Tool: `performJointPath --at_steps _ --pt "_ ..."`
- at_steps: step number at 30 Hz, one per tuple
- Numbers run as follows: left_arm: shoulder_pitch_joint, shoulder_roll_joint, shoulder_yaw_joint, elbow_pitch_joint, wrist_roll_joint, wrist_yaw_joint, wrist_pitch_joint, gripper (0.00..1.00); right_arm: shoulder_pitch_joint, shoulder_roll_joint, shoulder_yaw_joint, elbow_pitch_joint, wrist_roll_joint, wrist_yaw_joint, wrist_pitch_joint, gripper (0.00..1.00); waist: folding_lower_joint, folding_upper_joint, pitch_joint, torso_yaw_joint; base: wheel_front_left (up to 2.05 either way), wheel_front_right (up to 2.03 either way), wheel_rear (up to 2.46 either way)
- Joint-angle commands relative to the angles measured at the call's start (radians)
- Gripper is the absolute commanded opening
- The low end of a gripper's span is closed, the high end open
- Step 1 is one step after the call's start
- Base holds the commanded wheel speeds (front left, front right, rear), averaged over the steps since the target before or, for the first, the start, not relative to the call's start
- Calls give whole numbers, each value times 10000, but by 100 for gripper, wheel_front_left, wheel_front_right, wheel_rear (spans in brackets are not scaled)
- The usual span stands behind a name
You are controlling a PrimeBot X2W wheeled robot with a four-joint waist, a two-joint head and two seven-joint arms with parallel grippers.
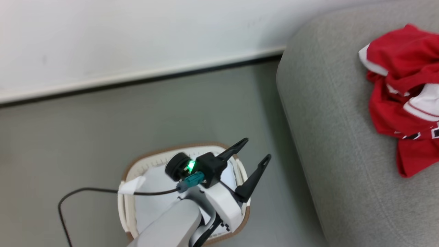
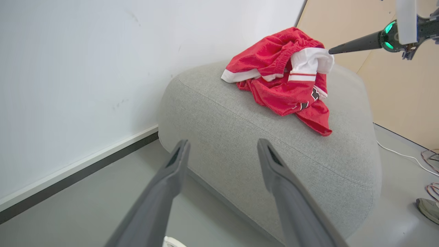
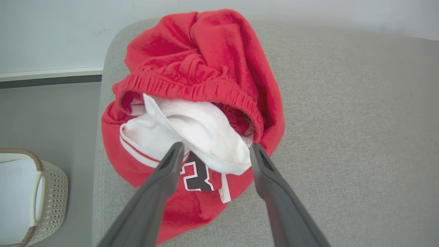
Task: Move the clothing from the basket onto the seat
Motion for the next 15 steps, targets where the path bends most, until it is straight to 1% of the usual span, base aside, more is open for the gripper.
performJointPath --at_steps 1,6,9,12,15 --pt "310 75 147 -54 -196 69 -12 100 272 -220 197 -234 18 -22 -25 100 1 0 -1076 -1 0 0 0" --pt "1068 215 892 -469 -302 262 -11 100 551 -836 483 -1300 112 -22 -523 100 1 0 -2189 109 0 0 0" --pt "1475 313 1340 -742 -337 363 -13 100 700 -1059 424 -1901 134 -22 -1158 100 1 0 -2735 253 0 0 0" --pt "1862 404 1804 -1007 -321 467 -12 100 1021 -1101 266 -2431 125 -22 -2060 100 1 0 -3171 458 0 0 0" --pt "2189 493 2240 -1203 -322 543 -13 100 1524 -952 25 -2787 118 -22 -3134 100 1 0 -3467 703 0 0 0"
